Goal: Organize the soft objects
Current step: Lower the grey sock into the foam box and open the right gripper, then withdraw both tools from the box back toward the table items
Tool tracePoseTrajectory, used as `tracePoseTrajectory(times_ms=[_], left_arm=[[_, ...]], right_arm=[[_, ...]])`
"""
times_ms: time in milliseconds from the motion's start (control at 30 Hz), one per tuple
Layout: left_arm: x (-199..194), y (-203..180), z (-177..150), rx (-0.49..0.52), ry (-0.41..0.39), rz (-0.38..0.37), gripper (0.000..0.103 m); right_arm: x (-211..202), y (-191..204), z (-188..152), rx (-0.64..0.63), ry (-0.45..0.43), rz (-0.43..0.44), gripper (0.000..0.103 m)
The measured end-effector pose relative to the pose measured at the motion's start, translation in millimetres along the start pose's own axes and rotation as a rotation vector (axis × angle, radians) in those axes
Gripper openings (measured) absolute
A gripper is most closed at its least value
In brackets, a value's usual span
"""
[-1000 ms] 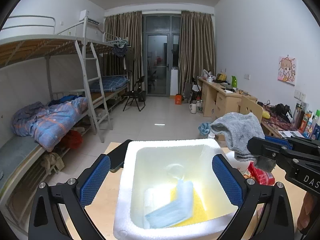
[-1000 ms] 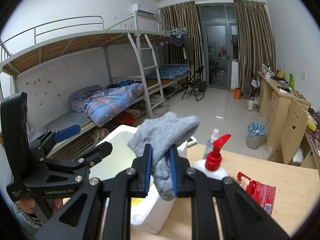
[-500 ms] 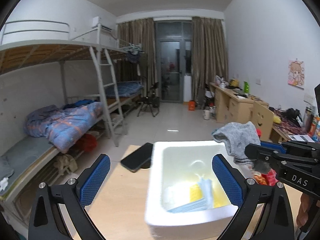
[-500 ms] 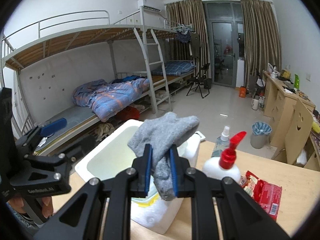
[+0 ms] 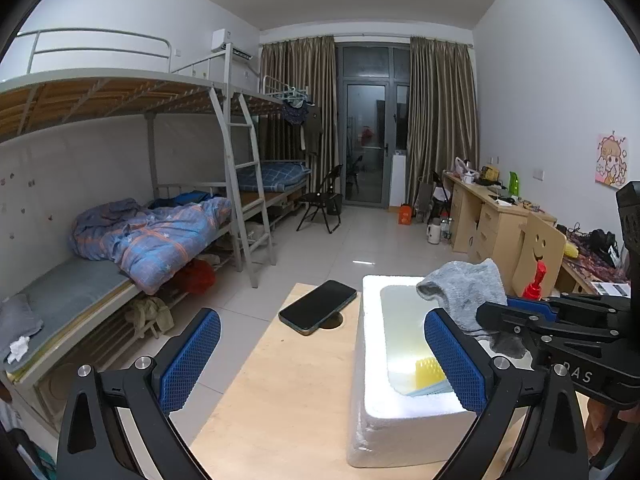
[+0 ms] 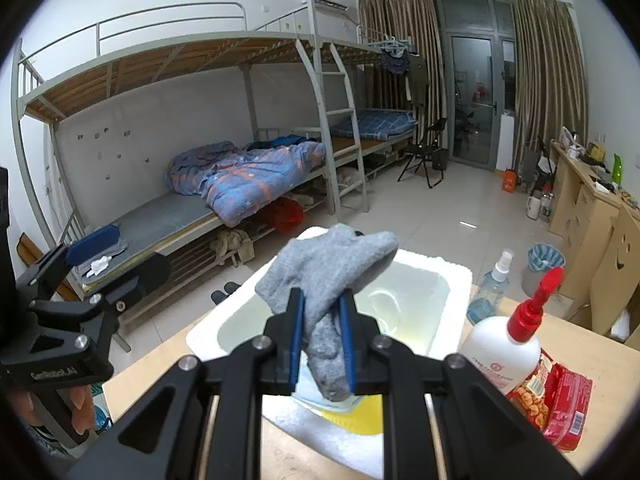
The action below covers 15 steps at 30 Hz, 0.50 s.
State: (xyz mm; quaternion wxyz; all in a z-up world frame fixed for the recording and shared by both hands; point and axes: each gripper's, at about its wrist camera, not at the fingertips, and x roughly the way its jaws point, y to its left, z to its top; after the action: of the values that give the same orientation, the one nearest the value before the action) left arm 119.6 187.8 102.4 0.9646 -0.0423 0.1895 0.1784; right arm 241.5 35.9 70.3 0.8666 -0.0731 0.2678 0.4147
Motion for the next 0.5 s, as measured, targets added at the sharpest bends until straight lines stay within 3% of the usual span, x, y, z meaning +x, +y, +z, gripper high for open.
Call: tracePoseTrajectory(times_ms=[333, 467, 500], left_arm=[[-4.3, -0.4, -2.3, 0.004, -0.004, -0.005, 0.102], [-7.6, -3.3, -1.7, 0.007, -0.01, -0.007, 0.102], [-7.7, -4.2, -0.7, 0.005, -0.011, -0.007, 0.102]], right_arm=[[8.5, 0.8, -2.5, 0.002, 0.043, -0.038, 0.024], [3.9, 1.2, -2.9, 0.007, 0.017, -0.063, 0.069], [1.5, 1.4, -3.3, 0.006, 0.006, -0.072, 0.074]])
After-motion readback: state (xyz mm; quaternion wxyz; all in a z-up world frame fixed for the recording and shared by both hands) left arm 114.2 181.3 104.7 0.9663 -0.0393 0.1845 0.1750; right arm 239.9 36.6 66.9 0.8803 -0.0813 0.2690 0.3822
